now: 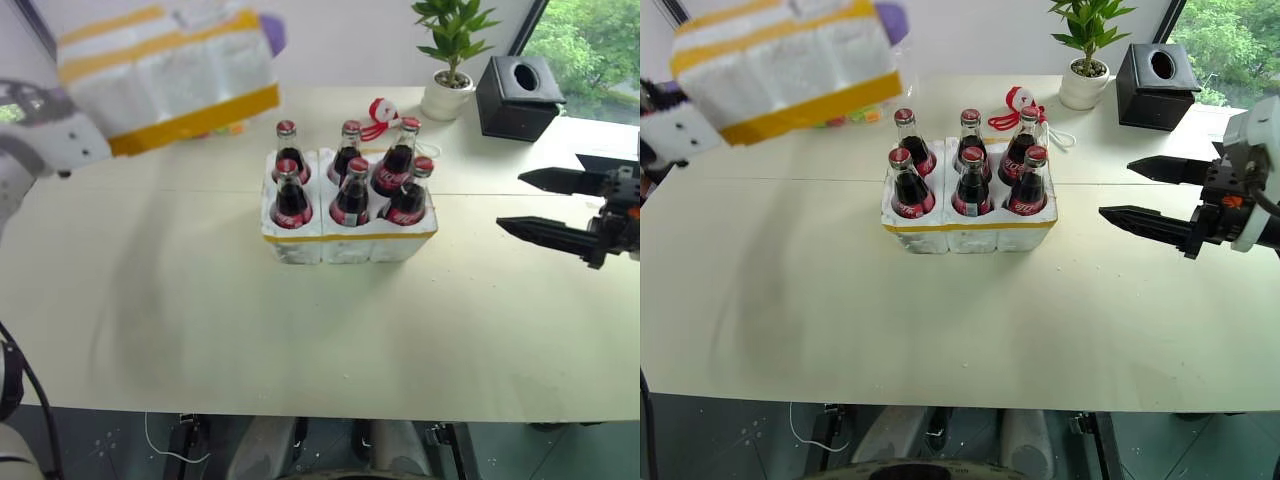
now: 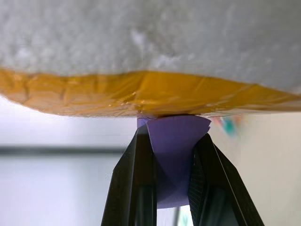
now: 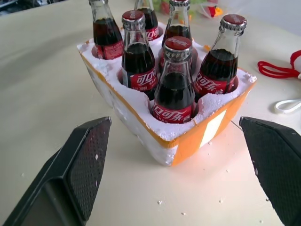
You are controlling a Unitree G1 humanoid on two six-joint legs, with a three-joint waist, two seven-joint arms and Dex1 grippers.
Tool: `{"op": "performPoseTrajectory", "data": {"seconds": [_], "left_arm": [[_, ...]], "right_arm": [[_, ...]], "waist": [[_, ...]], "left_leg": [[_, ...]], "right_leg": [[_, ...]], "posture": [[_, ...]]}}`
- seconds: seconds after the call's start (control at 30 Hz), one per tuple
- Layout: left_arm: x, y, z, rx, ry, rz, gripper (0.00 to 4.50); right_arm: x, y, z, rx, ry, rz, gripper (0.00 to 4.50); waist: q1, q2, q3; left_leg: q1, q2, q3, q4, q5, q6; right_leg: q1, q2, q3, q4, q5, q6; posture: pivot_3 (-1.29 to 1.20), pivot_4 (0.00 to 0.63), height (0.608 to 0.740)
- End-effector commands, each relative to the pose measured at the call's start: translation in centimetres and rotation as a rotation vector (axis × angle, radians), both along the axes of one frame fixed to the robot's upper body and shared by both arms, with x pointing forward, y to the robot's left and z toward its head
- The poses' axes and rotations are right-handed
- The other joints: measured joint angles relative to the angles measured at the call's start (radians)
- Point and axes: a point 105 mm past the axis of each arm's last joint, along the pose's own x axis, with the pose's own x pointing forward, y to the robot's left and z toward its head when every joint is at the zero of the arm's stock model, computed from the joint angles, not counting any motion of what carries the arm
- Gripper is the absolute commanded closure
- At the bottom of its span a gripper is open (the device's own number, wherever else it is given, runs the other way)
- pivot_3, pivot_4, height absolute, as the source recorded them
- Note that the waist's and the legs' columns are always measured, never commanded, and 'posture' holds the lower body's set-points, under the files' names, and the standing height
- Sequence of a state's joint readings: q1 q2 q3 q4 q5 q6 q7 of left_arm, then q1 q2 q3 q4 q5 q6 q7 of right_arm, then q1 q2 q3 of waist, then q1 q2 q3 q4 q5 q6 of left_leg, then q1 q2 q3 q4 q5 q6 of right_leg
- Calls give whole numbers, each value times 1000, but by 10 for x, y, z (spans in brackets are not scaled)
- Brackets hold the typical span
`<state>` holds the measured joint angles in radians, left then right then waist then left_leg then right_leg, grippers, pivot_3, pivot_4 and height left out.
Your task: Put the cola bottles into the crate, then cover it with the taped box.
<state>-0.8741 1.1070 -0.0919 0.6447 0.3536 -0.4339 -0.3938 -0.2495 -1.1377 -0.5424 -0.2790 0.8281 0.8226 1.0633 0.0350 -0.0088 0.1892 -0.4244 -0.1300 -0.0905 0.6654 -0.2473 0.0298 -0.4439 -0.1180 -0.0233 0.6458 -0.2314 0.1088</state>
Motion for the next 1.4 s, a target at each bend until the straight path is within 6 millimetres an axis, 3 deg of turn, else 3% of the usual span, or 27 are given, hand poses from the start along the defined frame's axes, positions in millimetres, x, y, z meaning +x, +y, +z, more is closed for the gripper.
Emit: {"op": "performPoseTrajectory", "data": {"seconds": [0.03, 0.17, 0.33, 0.47, 0.87, 1.03, 1.23, 1.3, 1.4], "left_arm": [[-11, -28, 30, -19, -22, -100, 4135], [-25, -76, 38, 28, 24, -242, 4135], [-38, -110, 42, 35, 52, -315, 4135], [-44, -133, 30, 92, 107, -350, 4135], [-45, -166, -13, 254, 178, -364, 4135], [-44, -171, -19, 288, 173, -363, 4135], [-43, -165, -38, 305, 224, -344, 1116], [-43, -155, -46, 310, 267, -321, 112], [-43, -140, -55, 327, 321, -281, 112]], "right_arm": [[-1, -1, 8, -4, -57, -7, 0], [3, -3, 7, 8, -62, -27, 0], [6, -5, 3, 15, -60, -41, 0], [8, -4, 3, 17, -61, -42, 0], [10, -5, 1, 44, -77, -65, 0], [10, -4, 1, 54, -84, -73, 0], [11, -5, 3, 64, -92, -78, 0], [11, -6, 2, 60, -90, -78, 0], [11, -7, 2, 59, -90, -80, 0]], "waist": [[-2, 0, 0], [-3, 0, 0], [-2, 0, 0], [-1, 0, 0], [3, 0, 0], [3, 0, 0], [2, 0, 0], [3, 0, 0], [2, 0, 0]], "left_leg": [[0, 0, 0, 0, 0, 0], [0, 0, 0, 1, 0, 0], [0, 1, 1, 1, 0, 0], [0, 1, 1, 2, 0, 0], [1, 1, 1, 2, 0, 0], [1, 1, 1, 2, 0, 0], [1, 1, 1, 1, 0, 0], [1, 1, 1, 1, 0, 0], [1, 1, 1, 1, 0, 0]], "right_leg": [[0, 0, 0, 0, 0, 0], [0, 1, 0, 0, 0, 0], [1, 1, 0, 0, 0, 0], [1, 1, 0, 1, 0, 0], [1, 1, 1, 0, 0, 0], [2, 1, 1, 0, 0, 0], [1, 1, 1, 0, 0, 0], [1, 2, 1, 0, 0, 0], [1, 2, 1, 0, 0, 0]], "posture": [[0, 150, 732], [0, 150, 732], [0, 150, 732], [0, 150, 732], [0, 150, 732], [0, 150, 732], [0, 150, 732], [0, 150, 732], [0, 150, 732]]}}
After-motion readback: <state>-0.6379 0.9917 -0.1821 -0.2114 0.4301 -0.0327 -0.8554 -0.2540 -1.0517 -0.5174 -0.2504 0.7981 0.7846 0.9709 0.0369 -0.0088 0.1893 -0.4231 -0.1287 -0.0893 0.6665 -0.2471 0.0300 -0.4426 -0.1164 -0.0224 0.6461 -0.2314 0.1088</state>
